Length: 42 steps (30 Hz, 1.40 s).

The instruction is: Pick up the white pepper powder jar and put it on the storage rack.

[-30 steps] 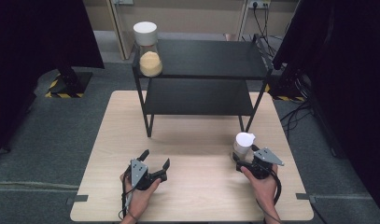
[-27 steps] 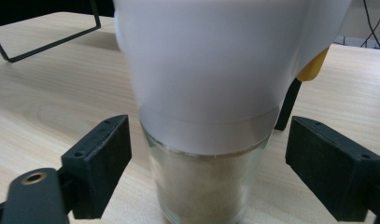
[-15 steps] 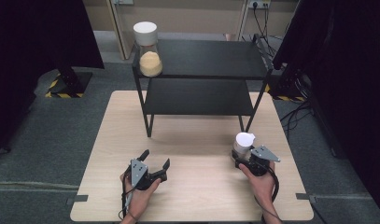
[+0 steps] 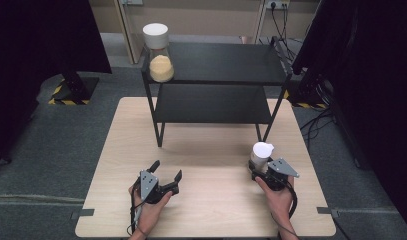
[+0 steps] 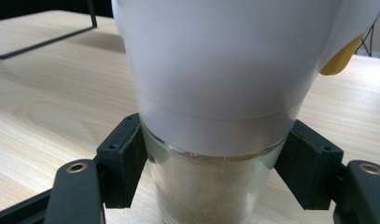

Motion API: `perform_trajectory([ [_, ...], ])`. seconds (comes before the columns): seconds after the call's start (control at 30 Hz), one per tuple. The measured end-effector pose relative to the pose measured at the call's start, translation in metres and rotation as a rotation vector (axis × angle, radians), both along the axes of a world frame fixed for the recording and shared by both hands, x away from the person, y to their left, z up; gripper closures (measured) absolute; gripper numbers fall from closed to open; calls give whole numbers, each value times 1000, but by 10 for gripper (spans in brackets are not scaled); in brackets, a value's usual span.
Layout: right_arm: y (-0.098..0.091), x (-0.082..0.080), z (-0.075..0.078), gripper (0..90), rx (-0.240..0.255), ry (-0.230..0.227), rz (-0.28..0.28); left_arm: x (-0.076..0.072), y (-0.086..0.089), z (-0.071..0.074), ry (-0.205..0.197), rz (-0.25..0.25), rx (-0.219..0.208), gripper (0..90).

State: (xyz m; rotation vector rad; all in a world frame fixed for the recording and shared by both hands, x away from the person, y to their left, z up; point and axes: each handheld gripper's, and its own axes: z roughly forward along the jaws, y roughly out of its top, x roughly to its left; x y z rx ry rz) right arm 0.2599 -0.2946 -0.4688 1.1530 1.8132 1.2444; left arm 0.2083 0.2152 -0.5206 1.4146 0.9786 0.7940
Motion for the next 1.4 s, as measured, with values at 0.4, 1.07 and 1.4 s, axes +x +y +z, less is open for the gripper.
perform_trajectory([
  [0.4, 0, -23, 8, 306, 56, -99, 2, 0, 0, 0, -2, 2, 2, 105],
  [1.07, 3, -40, 43, 306, 117, -267, 7, -1, -1, -1, -6, 7, 1, 106],
  [1.4, 4, -41, 60, 306, 136, -320, 3, -2, -2, -1, -9, 10, 0, 106],
])
